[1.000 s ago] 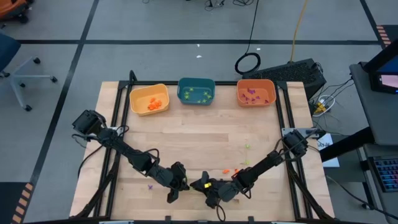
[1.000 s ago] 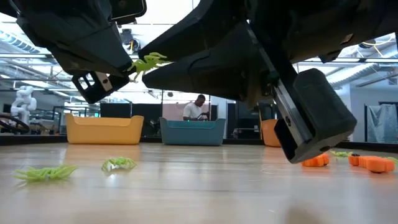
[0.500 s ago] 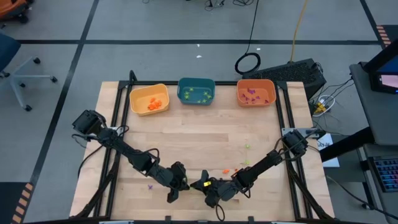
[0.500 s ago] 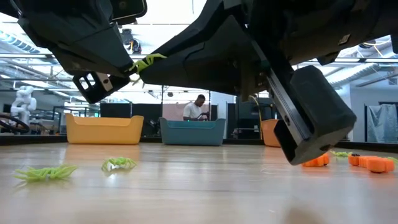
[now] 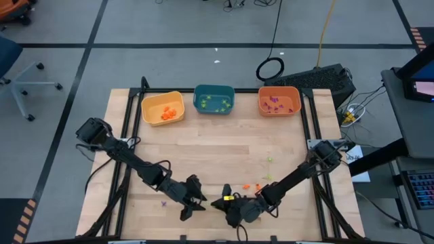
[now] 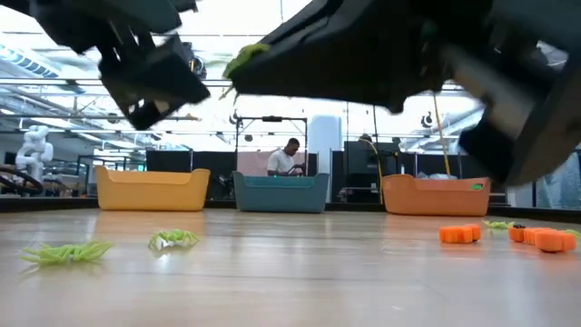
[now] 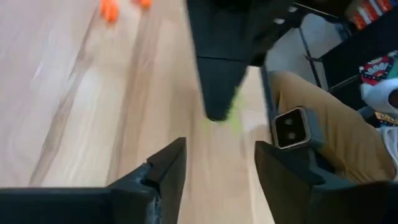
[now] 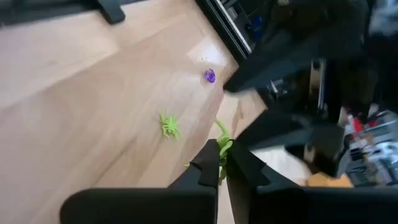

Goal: Sort Halloween decoration
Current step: Put the green spider toy into the blue bin

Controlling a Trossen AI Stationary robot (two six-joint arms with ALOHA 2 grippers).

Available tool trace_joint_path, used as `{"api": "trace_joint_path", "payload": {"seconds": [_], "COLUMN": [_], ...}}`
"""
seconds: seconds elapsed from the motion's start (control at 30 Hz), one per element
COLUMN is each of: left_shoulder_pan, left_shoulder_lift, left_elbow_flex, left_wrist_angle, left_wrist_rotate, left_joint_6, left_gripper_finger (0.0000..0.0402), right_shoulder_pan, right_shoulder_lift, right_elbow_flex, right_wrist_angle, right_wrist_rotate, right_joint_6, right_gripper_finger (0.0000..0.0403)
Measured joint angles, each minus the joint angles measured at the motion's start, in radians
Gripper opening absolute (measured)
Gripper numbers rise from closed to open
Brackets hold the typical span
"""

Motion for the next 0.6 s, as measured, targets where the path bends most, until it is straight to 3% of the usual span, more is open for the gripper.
{"api": "trace_joint_path", "payload": {"seconds": [0.2,0.4,0.6], "left_shoulder_pan": [-0.016,-0.03,-0.037], "left_shoulder_lift": [-0.069,-0.098,-0.091], "left_elbow_flex": [0.0,0.0,0.0], "left_wrist_angle": [-0.043,-0.092,-0.093], "left_wrist_rotate": [-0.072,-0.326,-0.505], "left_joint_6": [0.12,0.258,0.311], "left_gripper_finger": [0.0192,0.0183,0.0178], "right_shoulder_pan": [0.024,0.054,0.081], "right_shoulder_lift": [-0.11,-0.265,-0.418], "right_elbow_flex": [0.0,-0.003,-0.145], "right_wrist_angle": [-0.177,-0.413,-0.33], "right_wrist_rotate": [-0.001,-0.052,-0.079], "right_joint_6": [0.171,0.407,0.522], "right_gripper_finger": [0.0,0.0,0.0]}}
